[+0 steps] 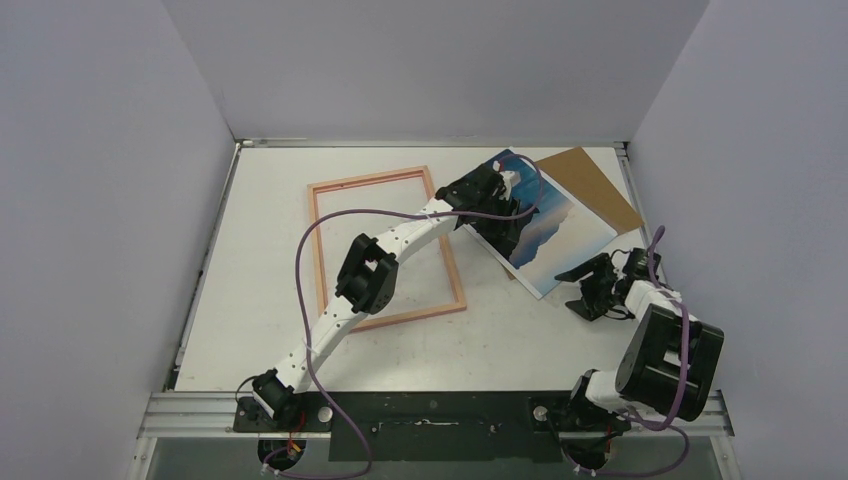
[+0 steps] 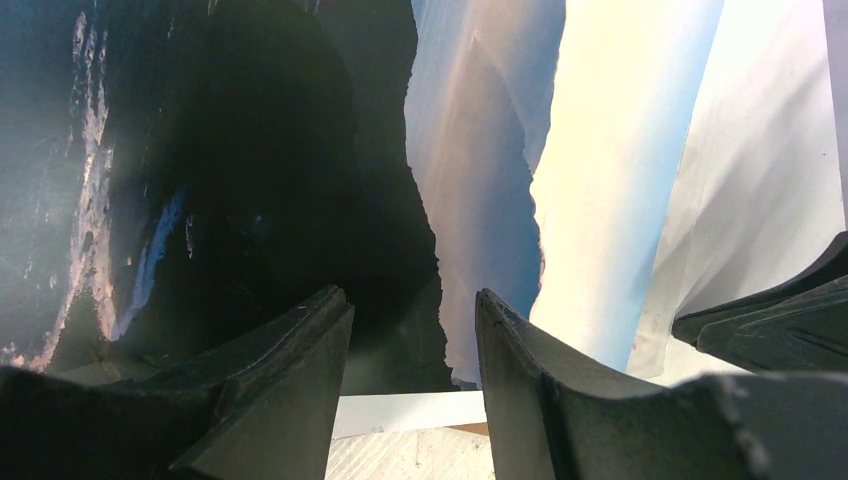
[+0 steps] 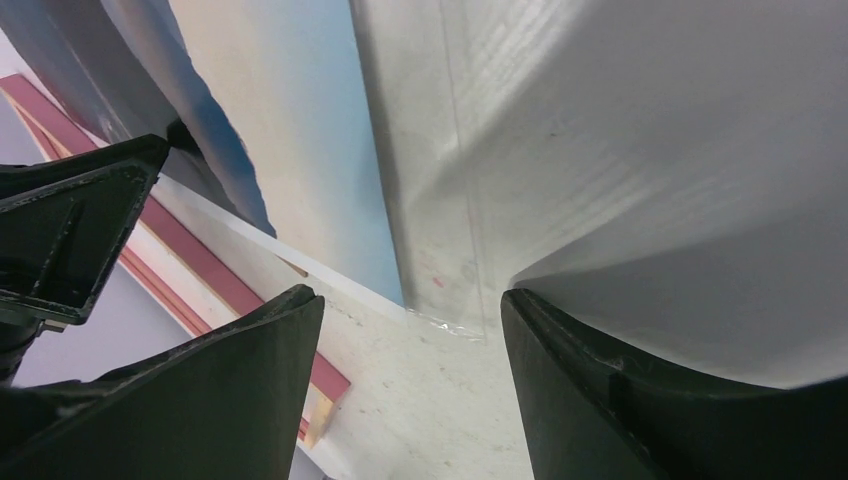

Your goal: Put the photo into the frame

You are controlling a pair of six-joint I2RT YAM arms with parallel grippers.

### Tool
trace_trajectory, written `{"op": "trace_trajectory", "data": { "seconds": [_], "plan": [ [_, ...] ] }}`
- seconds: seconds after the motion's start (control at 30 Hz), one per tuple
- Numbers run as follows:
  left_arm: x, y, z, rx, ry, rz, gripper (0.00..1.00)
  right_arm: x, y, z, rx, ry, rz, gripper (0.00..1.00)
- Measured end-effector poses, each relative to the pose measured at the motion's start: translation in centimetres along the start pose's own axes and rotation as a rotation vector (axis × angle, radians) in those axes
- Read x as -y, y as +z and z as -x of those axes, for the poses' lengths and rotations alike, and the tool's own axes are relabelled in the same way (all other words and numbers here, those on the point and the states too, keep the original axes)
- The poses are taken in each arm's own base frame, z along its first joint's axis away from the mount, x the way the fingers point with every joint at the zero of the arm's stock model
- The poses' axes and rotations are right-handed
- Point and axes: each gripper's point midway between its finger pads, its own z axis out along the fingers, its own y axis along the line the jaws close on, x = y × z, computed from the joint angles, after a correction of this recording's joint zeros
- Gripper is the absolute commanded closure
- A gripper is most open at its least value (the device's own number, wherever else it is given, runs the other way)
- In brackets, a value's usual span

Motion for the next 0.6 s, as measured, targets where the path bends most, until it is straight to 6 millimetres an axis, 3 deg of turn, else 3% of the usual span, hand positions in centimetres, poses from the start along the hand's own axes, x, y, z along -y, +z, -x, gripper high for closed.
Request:
{"op": "trace_trajectory", "data": {
  "seconds": [0.3, 0.6],
  "plan": [
    [-0.4, 0.0, 0.2, 0.002, -0.005, 0.001, 0.51, -1.7, 0.8, -0.1, -0.027, -0.003, 0.074, 0.25],
    [-1.7, -0.3, 1.0, 0.02, -0.018, 0.02, 0.51, -3.5, 0.9, -0.6, 0.008, -0.035, 0.256, 0.24]
  ]
}}
